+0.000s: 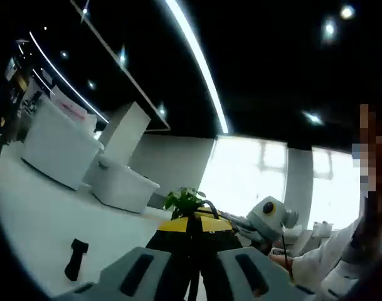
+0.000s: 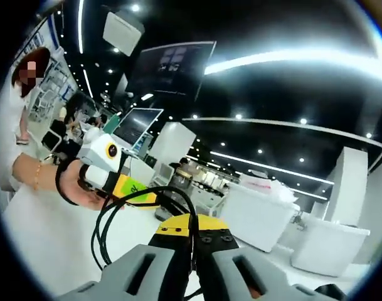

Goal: Coil the Type-C to USB data cable on the desktop and secure it with Velcro straps.

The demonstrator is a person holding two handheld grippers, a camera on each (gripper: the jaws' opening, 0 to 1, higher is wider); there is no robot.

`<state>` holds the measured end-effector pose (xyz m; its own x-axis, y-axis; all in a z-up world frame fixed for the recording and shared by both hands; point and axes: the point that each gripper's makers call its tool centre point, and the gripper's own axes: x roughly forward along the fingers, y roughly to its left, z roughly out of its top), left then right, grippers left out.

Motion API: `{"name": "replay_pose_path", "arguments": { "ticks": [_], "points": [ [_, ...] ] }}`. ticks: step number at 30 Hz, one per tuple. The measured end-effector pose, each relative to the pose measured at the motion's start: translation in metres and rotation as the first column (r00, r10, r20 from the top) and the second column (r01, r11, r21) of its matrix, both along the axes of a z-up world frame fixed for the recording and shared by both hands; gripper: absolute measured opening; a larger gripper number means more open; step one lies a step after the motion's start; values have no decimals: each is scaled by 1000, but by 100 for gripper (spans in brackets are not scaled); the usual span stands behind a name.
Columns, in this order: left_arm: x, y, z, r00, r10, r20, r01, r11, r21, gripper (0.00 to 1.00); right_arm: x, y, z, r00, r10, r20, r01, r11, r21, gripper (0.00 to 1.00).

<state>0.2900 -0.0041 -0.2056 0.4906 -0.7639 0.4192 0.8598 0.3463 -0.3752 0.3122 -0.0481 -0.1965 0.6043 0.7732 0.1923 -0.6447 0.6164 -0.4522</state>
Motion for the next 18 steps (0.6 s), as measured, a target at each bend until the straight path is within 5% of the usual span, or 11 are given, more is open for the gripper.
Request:
{"name": "replay_pose_path", "arguments": {
  "ticks": [6, 10, 18],
  "points": [
    [-5, -2, 4, 995, -88, -38, 84, 991, -101, 7, -1, -3, 3, 1000, 4, -11, -4, 1000, 13, 0],
    [-7, -3, 8, 977, -191, -94, 164, 957, -240, 9, -1, -4, 3, 999, 12, -38, -10, 999, 31, 0],
    [-15, -10, 11, 986, -164, -14, 160, 974, -159, 16, 0, -3, 3, 998, 12, -64, -10, 1000, 25, 0]
  ]
}}
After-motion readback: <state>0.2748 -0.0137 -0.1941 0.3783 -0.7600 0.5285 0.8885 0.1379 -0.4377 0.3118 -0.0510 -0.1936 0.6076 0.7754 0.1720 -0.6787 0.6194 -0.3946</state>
